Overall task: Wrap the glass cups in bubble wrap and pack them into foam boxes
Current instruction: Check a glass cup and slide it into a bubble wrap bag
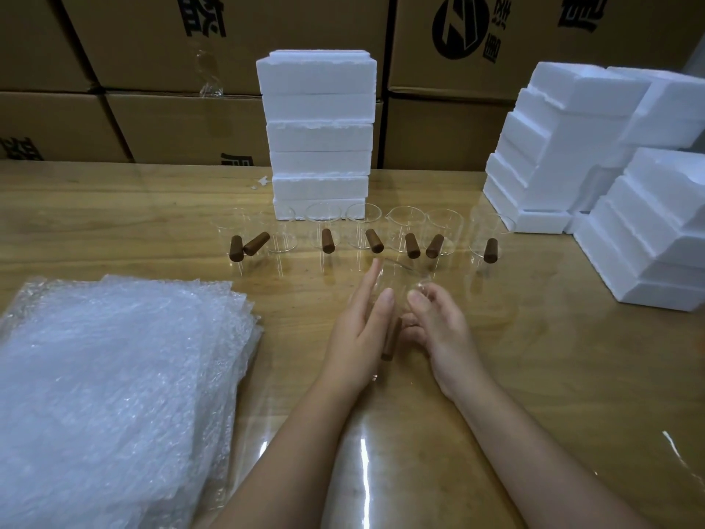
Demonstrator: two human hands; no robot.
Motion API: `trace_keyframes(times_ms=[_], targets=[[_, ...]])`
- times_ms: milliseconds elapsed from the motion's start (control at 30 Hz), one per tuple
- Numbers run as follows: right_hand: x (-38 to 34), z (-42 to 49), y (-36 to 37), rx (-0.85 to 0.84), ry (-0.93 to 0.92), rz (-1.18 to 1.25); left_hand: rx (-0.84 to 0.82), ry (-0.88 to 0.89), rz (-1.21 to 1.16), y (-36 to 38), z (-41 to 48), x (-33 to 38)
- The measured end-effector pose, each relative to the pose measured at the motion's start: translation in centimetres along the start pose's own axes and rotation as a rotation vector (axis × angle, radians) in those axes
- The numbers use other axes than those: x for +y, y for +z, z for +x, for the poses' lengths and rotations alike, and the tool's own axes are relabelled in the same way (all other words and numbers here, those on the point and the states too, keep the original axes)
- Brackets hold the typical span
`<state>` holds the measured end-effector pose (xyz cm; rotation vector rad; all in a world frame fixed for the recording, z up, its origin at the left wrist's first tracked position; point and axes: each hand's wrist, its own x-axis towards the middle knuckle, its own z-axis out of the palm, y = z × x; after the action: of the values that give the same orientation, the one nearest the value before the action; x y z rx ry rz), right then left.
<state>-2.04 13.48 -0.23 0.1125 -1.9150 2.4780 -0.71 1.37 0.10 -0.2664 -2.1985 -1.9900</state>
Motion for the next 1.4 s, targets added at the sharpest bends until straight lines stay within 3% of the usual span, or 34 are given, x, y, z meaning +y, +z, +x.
trace_keyframes(times_ms=[200,400,767,1033,1200,1400], targets=[[-0.5,-0.6,0.8,-0.022,0.009,-0.284,0.036,-0.077,-0.147,-0.5,0.3,-0.1],[-0.3,-0.3,0.6,0.001,0.004,-0.408,0.045,0.011,-0.179,0.1,0.3,0.4],[0.2,-0.1,0.7,0.101,0.023,-0.236,0.131,0.119,0.004,0.5,0.3,1.4],[1.0,0.2,0.5,0.157,-0.09,-0.176,0.206,0.151,0.228,1.0,0.0,1.0],[0.5,0.0,0.6,0.139,-0.134,-0.188,0.191,0.068,0.15,1.0,-0.1,0.9],[0.5,-0.2,0.4,0.094,-0.137,-0.378,0.007,-0.12,-0.182,-0.2,0.5,1.1]])
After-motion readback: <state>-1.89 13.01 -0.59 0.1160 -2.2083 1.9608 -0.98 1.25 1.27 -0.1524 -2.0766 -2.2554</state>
